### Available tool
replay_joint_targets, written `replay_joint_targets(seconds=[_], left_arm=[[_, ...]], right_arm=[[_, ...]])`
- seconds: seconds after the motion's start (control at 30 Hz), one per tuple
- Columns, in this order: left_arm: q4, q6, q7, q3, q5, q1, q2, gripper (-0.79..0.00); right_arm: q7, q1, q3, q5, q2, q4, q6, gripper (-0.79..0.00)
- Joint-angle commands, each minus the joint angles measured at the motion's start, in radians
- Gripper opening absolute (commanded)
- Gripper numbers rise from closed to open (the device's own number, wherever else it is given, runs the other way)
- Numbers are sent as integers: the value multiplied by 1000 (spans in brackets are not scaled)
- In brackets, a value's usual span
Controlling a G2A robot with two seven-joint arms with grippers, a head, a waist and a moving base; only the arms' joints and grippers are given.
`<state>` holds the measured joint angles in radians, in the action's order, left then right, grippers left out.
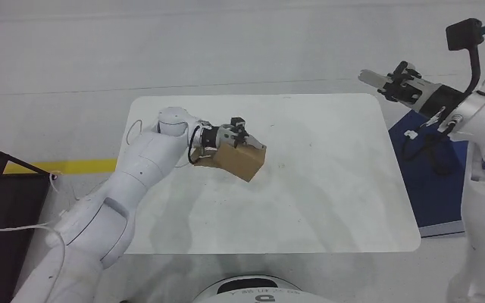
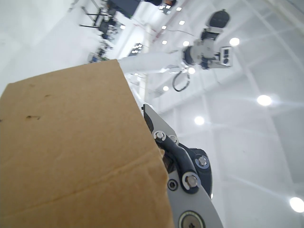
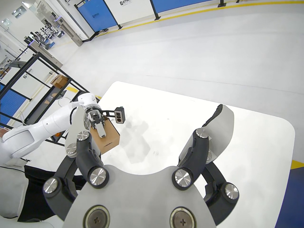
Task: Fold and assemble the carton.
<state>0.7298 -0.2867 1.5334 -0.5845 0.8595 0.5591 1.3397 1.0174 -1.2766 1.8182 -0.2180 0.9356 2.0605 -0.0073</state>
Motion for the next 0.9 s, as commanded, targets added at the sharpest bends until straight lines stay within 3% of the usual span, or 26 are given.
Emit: replay_joint_targets(seconds=[0.0, 0.27, 0.6, 0.7, 0.87], left_arm=[[12, -4, -4, 36, -91, -25, 3, 0], [30, -7, -8, 136, -287, -119, 29, 0], [101, 16, 3, 339, -651, -253, 55, 0], [62, 61, 3, 321, -591, -286, 58, 0], [34, 137, -2, 221, -426, -283, 52, 0]], right_arm=[[5, -29, 8, 7, -1, 9, -5, 0], [-15, -120, 48, 36, -2, 28, -8, 0], [-15, -167, 23, 52, -6, 59, -18, 0], [-21, -172, 19, 62, -7, 67, -29, 0], [-40, -197, 31, 81, -7, 77, -38, 0]])
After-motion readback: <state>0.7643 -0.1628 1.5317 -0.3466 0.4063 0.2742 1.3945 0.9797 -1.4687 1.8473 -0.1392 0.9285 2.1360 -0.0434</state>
